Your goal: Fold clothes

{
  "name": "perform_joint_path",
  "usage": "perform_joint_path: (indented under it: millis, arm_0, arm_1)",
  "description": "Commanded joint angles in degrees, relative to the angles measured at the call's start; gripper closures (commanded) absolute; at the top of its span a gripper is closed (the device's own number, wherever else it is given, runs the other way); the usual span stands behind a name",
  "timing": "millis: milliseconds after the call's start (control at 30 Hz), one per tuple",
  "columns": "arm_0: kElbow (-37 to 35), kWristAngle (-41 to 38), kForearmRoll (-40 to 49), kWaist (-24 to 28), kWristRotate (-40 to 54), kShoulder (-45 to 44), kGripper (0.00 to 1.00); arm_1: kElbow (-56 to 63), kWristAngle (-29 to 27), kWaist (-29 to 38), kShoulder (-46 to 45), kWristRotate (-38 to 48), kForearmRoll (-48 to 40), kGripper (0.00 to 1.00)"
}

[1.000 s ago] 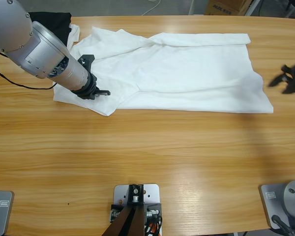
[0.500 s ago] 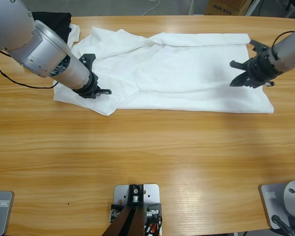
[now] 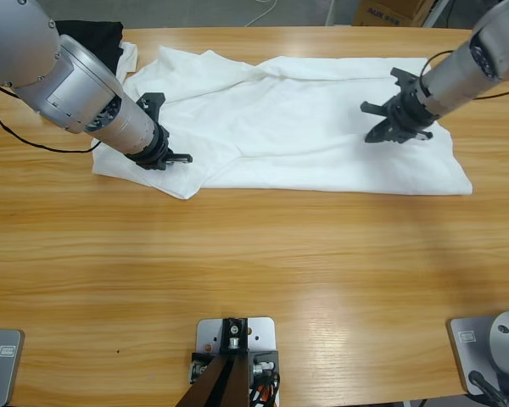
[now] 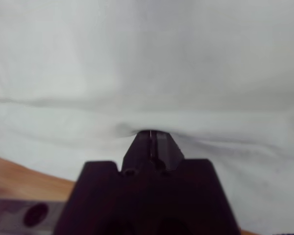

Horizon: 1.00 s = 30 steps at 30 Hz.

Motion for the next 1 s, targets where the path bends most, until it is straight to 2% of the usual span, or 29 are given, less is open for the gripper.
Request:
perform_joint_path:
  millis: [33, 333, 400, 533, 667, 700, 733, 767, 800, 833, 900, 1000]
  arm_0:
    - [1.0, -0.6, 0.7, 0.6, -0.6, 3.0, 1.000]
    - [0.9, -0.3, 1.0, 1.0, -0.7, 1.7, 1.000]
    - [0.9, -0.2, 1.1, 1.4, -0.7, 1.1, 1.000]
    - [0.9, 1.4, 1.7, 1.9, -0.4, -1.3, 1.000]
    - [0.9, 3.0, 2.6, 2.2, 0.0, -5.9, 0.992]
    - [1.0, 3.1, 3.4, 2.2, 0.1, -7.4, 0.817]
    - [1.2, 3.4, 4.6, 2.2, 0.1, -9.1, 0.550]
    - [1.9, 4.1, 5.7, 2.2, -0.1, -11.0, 0.335]
    - [3.5, 4.6, 6.1, 2.2, -0.8, -13.1, 0.176]
    - [5.7, 4.7, 6.1, 2.2, -2.6, -15.5, 0.099]
    - [11.4, 4.2, 5.0, 2.6, -9.1, -19.6, 0.087]
    - [21.8, -0.8, -3.2, 2.6, -19.6, -24.8, 0.087]
  arm_1:
    - [-3.6, -0.1, -3.1, 5.6, 0.0, -0.8, 1.000]
    - [-6.2, -0.6, -6.4, 9.5, -2.4, -1.0, 1.000]
    - [-6.2, -0.6, -6.5, 6.6, -4.7, -1.3, 1.000]
    - [-5.8, -0.9, -6.6, -5.0, -5.6, -1.0, 1.000]
    - [-5.5, -0.7, -6.6, -12.4, -5.7, 5.3, 1.000]
    - [-5.0, -0.7, -6.6, -13.9, -6.2, 7.6, 1.000]
    - [-4.1, -0.7, -6.6, -15.4, -6.7, 9.5, 0.700]
    - [-2.8, -0.6, -6.6, -17.2, -6.6, 10.6, 0.141]
    - [-1.1, -0.8, -6.6, -19.3, -5.3, 11.1, 0.004]
    - [1.1, -1.6, -6.6, -21.5, -2.5, 11.3, 0.000]
    - [6.6, -2.7, -6.6, -25.6, 3.7, 10.5, 0.000]
    - [12.5, -2.7, -4.0, -29.7, 6.8, 8.4, 0.000]
